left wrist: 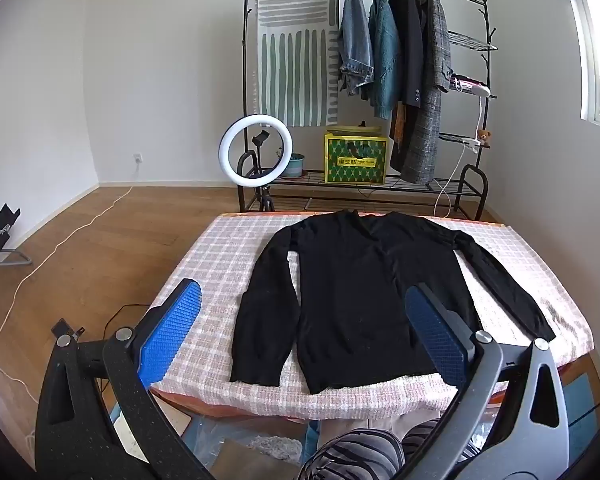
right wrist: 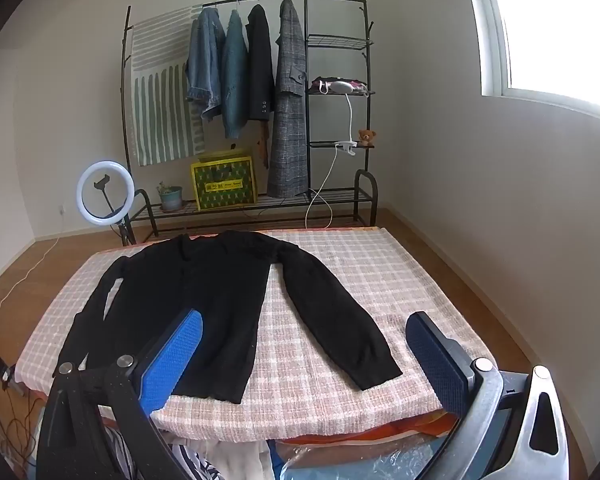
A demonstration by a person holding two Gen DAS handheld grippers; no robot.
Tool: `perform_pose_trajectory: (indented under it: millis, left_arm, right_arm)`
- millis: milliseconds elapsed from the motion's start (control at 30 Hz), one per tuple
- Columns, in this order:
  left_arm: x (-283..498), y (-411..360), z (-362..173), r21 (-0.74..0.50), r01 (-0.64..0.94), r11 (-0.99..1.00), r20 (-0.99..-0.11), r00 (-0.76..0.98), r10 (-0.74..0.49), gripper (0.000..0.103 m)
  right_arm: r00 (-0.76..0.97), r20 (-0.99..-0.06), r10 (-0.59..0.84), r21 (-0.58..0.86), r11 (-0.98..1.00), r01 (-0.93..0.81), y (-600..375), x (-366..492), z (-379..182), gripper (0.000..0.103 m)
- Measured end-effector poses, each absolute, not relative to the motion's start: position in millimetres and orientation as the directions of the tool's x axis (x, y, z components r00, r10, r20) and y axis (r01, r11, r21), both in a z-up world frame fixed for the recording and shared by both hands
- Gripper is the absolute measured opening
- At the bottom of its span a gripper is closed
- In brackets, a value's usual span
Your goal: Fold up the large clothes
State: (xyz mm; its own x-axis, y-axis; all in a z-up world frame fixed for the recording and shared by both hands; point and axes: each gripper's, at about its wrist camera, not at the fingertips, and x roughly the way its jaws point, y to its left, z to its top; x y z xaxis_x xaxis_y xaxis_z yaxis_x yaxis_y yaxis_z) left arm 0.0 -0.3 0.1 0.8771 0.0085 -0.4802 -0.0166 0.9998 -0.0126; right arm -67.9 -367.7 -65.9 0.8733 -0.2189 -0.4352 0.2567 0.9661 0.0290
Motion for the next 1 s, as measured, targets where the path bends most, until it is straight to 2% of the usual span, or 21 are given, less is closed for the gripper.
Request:
perform_pose_trajectory:
  millis: [1000]
  left_arm:
    - [3.8,-1.3,5.3,-0.019,-0.012,1.000,-0.469,0.883,0.001,0.103]
  right_arm:
    - [0.872,-0.439,-0.218,0.038,0.965,0.261,-369.6,-69.2,-65.3,0.103]
